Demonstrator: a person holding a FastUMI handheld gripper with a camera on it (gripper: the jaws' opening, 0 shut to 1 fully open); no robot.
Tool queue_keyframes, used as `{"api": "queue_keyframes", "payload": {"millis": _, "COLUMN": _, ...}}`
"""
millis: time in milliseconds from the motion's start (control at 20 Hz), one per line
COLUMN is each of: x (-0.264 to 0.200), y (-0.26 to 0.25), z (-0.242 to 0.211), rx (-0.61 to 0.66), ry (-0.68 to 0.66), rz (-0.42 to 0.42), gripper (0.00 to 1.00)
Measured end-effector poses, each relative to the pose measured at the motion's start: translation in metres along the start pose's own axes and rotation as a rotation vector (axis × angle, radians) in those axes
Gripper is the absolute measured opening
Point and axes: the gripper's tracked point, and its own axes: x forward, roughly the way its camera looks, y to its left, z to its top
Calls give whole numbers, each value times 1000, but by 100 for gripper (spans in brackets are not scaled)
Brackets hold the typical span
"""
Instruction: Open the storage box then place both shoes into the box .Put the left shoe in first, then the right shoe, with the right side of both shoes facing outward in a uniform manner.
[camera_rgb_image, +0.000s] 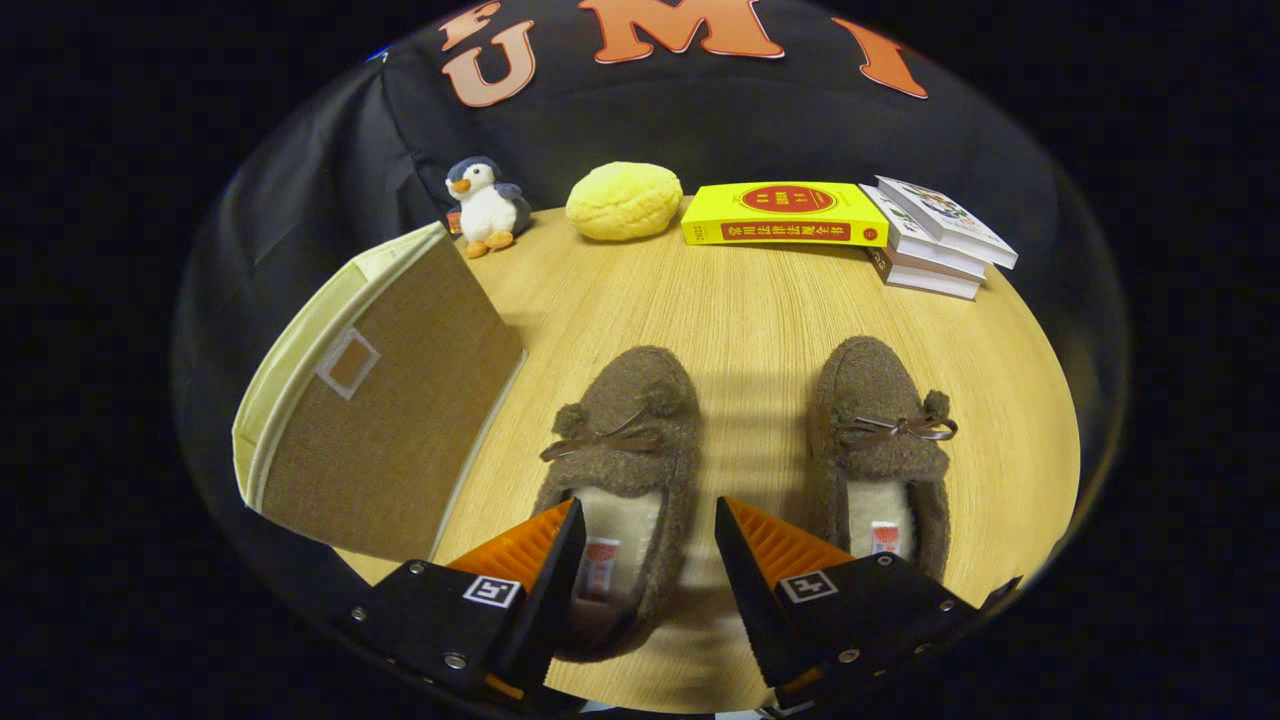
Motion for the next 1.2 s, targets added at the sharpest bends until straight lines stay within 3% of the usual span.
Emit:
{"api": "queue_keyframes", "payload": {"millis": 100, "x": 16, "y": -6, "z": 0, "rx": -1, "ry": 16, "rz": -30, "gripper": 73}}
{"api": "queue_keyframes", "payload": {"millis": 350, "x": 32, "y": -1, "z": 2, "rx": 59, "ry": 38, "rz": -29, "gripper": 35}}
{"api": "queue_keyframes", "payload": {"millis": 550, "x": 28, "y": 4, "z": 8, "rx": 113, "ry": 28, "rz": -2, "gripper": 11}}
{"api": "queue_keyframes", "payload": {"millis": 850, "x": -17, "y": 29, "z": 42, "rx": 188, "ry": -18, "rz": 30, "gripper": 8}}
{"api": "queue_keyframes", "payload": {"millis": 1200, "x": -89, "y": 93, "z": 120, "rx": 278, "ry": -131, "rz": 140, "gripper": 8}}
